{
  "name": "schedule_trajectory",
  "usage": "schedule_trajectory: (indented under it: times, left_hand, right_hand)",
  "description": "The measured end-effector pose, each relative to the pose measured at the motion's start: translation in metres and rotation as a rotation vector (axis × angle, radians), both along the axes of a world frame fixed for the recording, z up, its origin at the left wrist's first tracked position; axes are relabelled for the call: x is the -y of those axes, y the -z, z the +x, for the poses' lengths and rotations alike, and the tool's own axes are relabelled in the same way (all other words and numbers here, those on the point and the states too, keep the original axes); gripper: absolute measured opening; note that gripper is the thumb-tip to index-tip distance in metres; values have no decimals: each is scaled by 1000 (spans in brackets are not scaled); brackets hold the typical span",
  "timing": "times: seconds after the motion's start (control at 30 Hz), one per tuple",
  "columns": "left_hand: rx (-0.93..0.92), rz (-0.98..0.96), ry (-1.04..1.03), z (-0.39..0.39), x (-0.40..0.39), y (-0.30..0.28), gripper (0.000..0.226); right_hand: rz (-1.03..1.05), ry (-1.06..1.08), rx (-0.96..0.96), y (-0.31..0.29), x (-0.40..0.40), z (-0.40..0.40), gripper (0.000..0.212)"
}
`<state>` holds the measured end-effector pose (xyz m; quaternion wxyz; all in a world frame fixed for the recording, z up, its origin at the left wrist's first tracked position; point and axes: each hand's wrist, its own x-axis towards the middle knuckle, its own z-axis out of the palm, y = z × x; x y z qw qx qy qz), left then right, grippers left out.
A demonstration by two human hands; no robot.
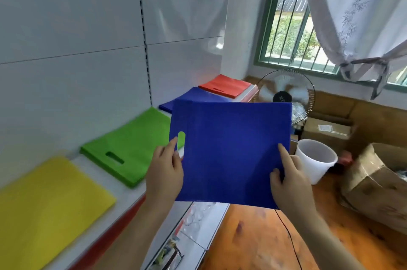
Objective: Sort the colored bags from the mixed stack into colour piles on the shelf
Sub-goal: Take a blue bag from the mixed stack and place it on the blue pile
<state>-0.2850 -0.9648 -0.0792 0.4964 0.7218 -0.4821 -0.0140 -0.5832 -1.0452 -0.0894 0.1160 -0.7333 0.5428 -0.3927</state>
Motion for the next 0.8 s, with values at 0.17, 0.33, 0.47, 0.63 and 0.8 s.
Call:
schedule_trajectory:
  times: [0.17, 0.33, 0.47, 0.63, 0.8]
  left_hand:
    - [13, 53, 0, 2, 78, 1, 43]
    - [6, 86, -26, 1, 148, 8, 43]
    - [24, 88, -100, -1, 202, 14, 43]
    - [25, 99, -221, -11, 254, 16, 41]
    - [62, 105, -380, -2, 281, 16, 38]
  right_hand:
    - [70, 1, -20, 4, 66, 4, 65]
    - [102, -27, -16, 11, 144, 8, 66]
    - [96, -88, 0, 15, 215, 4, 65]
    - [73, -223, -21, 8, 316, 3, 65]
    - [9, -415, -29, 2, 393, 34, 54]
